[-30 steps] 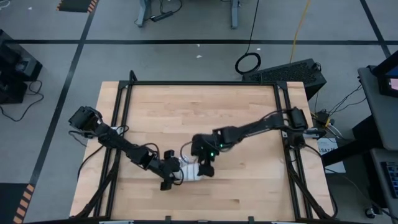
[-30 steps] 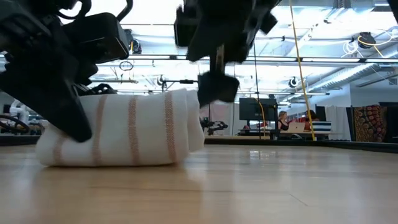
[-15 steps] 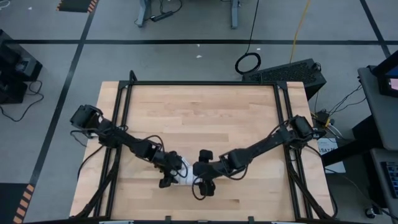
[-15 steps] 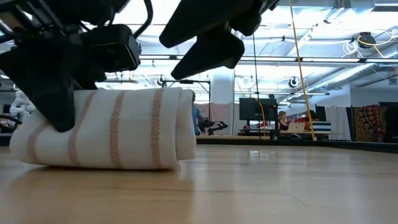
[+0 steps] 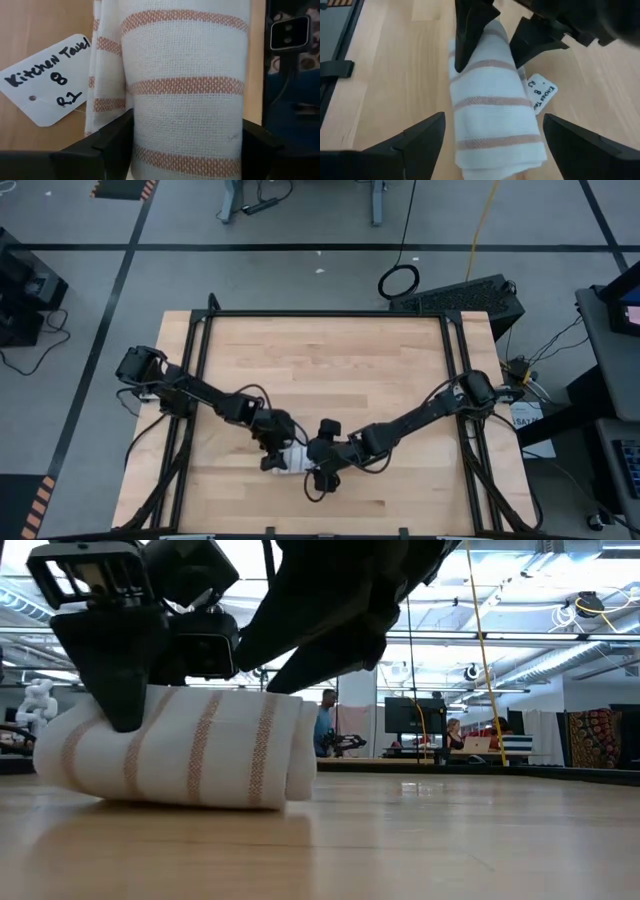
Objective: Roll towel into tight, uniform cylinder
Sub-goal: Roll the white brown kitchen towel
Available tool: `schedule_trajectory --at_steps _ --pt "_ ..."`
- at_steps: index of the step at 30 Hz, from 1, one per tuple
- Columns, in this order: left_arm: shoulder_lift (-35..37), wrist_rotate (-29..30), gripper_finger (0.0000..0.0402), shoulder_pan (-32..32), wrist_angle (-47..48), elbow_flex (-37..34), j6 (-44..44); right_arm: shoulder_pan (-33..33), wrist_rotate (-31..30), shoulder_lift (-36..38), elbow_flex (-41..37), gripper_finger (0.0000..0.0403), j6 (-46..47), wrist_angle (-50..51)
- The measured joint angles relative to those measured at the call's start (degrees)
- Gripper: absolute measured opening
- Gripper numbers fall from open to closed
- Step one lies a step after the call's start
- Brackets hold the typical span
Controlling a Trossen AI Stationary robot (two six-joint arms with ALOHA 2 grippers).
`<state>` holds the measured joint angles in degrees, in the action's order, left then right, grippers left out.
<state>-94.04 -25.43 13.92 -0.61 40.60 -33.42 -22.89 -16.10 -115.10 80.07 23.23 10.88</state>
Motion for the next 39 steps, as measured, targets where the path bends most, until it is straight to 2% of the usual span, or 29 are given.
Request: schedule_trajectory --at_steps 5,16,21,32,39 --pt "0.0 -1.1 0.0266 -1.1 0.0 0.0 -2.3 0.4 3.0 -1.7 -0.1 0.0324 1.3 -0.5" --pt "0.0 0.9 0.0266 -1.3 0.0 0.0 -1.0 1.7 3.0 -4.6 0.0 0.0324 1.6 -3.7" --pt "0.0 1.4 0.0266 -1.2 -0.3 0.0 -5.2 1.9 2.9 -5.7 0.0 0.0324 1.7 -4.1" --pt "1.1 -2.8 0.0267 -2.7 2.0 0.0 -5.1 1.9 4.2 -6.8 0.0 0.0324 2.1 -6.4" --pt "4.5 -4.6 0.0267 -4.0 5.7 0.0 0.0 1.8 4.2 -6.8 0.0 0.0324 3.6 -6.4"
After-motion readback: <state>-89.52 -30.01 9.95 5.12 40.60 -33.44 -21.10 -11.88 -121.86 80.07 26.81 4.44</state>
